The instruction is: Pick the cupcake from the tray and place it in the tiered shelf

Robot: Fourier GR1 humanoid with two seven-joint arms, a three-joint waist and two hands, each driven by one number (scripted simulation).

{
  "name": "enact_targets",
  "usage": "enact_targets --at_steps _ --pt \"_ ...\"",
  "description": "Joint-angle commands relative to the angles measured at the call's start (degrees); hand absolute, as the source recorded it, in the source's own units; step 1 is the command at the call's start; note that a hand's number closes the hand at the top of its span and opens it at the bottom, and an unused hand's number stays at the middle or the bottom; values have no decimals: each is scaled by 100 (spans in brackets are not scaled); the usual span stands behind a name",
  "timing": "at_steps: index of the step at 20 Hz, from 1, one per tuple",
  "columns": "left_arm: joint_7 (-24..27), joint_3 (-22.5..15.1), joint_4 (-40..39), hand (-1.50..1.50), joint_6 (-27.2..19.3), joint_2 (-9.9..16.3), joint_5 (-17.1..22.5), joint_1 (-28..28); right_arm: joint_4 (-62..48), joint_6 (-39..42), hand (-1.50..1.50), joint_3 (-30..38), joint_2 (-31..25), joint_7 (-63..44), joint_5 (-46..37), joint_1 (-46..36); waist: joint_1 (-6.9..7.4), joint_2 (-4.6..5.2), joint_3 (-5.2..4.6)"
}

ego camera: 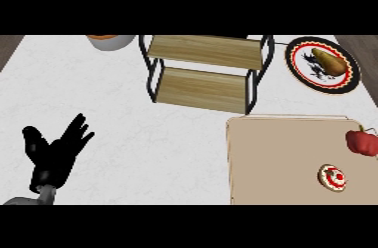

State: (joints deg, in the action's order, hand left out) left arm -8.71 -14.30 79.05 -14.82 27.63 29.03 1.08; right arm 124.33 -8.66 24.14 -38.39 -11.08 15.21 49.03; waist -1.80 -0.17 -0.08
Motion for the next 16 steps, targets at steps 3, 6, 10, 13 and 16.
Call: enact_targets --at_steps 3,6,10,13,16 --pt "-35 -137 76 0 118 -116 -110 -125 841 -518 -150 100 -456 -2278 -485 -209 268 48 -5" --pt "-122 -136 -405 0 146 -269 -218 317 1249 -983 -150 -332 -565 -3342 -1091 -681 269 72 -5" --pt "-82 -13 -592 0 219 -324 -238 445 1155 -1019 -150 -857 -1007 -4485 -1849 -1244 294 72 -4" --pt "-22 -247 -392 0 -48 -673 -483 311 729 -765 -150 -1186 -1132 -4956 -1883 -1851 295 52 2" --pt "-212 79 -394 0 467 -151 -260 242 439 -658 -150 -1682 -1237 -5577 -2119 -2484 359 57 2"
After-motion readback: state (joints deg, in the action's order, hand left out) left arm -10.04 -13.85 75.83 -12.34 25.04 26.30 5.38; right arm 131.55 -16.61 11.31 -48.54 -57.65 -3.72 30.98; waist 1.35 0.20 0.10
